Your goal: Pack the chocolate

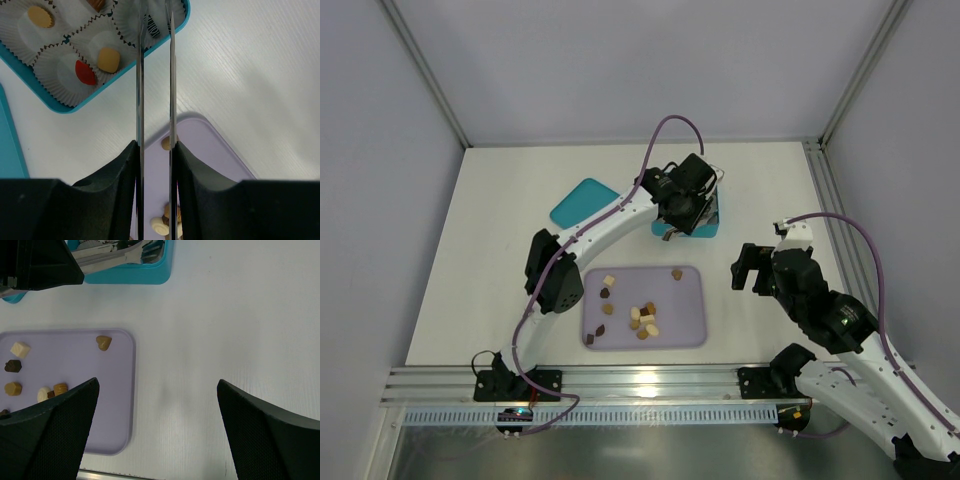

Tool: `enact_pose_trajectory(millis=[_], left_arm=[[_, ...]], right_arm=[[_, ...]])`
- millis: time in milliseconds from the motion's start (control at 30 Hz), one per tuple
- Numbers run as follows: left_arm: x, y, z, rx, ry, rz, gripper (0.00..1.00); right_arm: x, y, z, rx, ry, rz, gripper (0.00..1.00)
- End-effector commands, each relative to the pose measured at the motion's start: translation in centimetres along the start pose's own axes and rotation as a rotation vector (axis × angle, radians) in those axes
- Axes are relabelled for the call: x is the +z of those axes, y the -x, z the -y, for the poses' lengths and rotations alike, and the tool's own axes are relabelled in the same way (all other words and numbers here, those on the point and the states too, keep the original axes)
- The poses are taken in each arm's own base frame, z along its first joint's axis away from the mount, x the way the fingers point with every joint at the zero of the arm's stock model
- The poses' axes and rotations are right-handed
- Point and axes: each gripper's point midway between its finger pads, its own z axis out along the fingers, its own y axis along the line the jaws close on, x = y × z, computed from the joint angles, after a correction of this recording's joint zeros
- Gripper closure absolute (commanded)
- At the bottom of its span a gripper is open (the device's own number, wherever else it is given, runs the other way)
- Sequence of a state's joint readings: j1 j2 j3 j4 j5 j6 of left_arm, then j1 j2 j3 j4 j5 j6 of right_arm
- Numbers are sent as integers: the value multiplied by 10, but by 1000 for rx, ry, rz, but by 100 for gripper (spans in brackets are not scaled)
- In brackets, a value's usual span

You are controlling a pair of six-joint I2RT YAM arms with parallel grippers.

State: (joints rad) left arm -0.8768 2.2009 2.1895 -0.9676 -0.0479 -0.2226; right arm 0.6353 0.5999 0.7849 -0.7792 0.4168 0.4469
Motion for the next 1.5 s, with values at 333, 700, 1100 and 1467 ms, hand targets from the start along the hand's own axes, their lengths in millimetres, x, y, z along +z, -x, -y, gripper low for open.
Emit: enact_pose_trajectory(millis=[333, 700, 1100, 1467], left_arm=[[-30, 28, -3, 22, 5, 111, 60], [-44, 38, -5, 21, 7, 148, 59], [-77, 48, -26, -33, 37, 216, 59], [-148, -4, -157, -392, 321, 293, 60]], right_arm=[[1, 8, -3, 7, 6, 36, 0], [2, 7, -3, 0, 6, 29, 0], [3, 6, -6, -5, 17, 23, 0], [0, 7, -13, -4, 68, 27, 0]])
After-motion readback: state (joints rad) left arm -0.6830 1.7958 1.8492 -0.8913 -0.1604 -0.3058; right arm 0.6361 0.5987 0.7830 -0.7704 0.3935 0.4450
